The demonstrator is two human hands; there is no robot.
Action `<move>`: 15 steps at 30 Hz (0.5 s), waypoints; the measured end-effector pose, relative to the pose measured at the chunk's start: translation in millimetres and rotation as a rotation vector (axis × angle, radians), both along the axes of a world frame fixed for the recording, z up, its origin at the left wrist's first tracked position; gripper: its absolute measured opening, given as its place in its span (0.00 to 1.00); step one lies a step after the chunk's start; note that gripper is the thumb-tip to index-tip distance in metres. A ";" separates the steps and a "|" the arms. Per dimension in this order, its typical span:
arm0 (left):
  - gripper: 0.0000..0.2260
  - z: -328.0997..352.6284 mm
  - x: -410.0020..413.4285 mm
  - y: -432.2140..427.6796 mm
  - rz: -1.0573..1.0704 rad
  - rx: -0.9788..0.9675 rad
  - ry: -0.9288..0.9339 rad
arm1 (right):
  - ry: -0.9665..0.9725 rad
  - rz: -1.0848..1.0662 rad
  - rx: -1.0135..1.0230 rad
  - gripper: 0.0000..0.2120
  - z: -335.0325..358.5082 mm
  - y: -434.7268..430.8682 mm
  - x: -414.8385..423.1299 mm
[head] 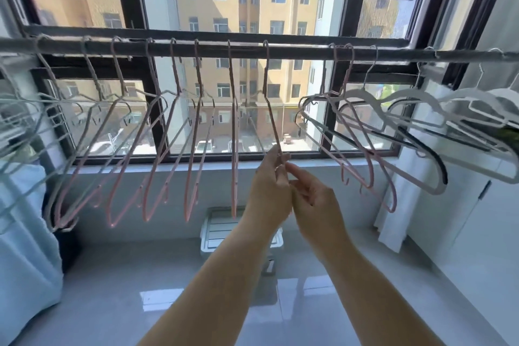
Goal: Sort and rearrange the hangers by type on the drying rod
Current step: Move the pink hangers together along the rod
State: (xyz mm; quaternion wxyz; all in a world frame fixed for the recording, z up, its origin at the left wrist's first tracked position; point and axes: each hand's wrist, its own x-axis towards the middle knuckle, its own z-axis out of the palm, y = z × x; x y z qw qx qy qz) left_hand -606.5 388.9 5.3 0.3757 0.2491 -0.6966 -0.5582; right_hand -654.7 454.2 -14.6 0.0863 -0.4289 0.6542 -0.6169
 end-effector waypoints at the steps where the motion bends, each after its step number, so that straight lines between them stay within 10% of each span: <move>1: 0.19 -0.3 0.2 -0.5 0.011 -0.001 0.011 | -0.007 0.010 -0.018 0.18 0.7 -1.0 0.0; 9: 0.19 -9.0 -3.5 -1.5 0.063 0.004 0.041 | 0.071 0.049 0.107 0.18 1.1 0.8 0.1; 15: 0.27 -0.9 -7.4 10.0 0.228 -0.326 0.109 | 0.667 -0.472 0.059 0.19 25.7 44.6 -17.0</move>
